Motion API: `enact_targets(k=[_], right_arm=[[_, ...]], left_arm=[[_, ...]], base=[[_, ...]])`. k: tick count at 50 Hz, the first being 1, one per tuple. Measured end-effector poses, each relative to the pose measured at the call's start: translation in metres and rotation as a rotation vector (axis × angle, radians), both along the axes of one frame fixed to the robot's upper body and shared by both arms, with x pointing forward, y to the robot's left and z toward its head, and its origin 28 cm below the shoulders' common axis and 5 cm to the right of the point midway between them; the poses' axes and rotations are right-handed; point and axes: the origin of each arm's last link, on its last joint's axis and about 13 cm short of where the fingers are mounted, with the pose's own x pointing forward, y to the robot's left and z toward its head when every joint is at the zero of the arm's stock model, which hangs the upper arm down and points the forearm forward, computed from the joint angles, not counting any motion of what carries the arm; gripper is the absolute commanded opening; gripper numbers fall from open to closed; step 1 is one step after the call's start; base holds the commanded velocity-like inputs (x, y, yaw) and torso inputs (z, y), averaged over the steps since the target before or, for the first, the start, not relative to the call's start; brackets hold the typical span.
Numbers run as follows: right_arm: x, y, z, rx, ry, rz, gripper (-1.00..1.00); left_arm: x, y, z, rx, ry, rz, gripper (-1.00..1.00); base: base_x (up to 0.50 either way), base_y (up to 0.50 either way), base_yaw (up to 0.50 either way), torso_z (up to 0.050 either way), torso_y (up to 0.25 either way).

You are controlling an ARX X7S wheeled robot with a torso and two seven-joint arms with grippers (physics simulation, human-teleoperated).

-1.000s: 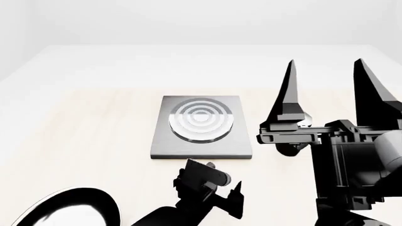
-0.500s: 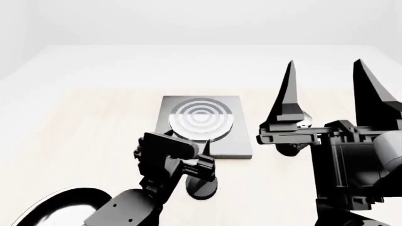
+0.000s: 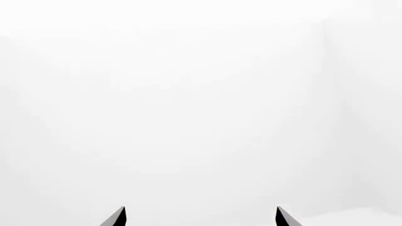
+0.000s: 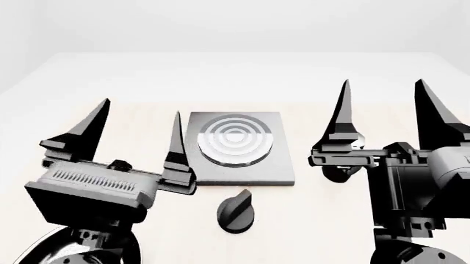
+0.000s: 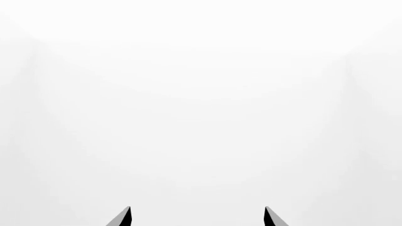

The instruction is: Turn on the stove and put the moka pot on it.

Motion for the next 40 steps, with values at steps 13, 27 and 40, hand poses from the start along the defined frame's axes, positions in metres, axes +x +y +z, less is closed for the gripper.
enact_targets(k=[13, 27, 40], right_arm=[[0.01, -0.012, -0.02, -0.007, 0.077, -0.052, 1.0], [0.02, -0.028, -0.052, -0.007, 0.165, -0.114, 1.0], [0.025, -0.036, -0.084, -0.019, 0.242, -0.152, 1.0]], left_arm=[[-0.031, 0.012, 0.022, 0.025, -0.219, 0.078, 1.0], [-0.049, 0.015, 0.034, 0.038, -0.355, 0.108, 1.0], [-0.056, 0.015, 0.037, 0.033, -0.38, 0.113, 1.0]], base=[[0.0, 0.0, 0.0, 0.0, 0.0], [0.0, 0.0, 0.0, 0.0, 0.0], [0.0, 0.0, 0.0, 0.0, 0.0]])
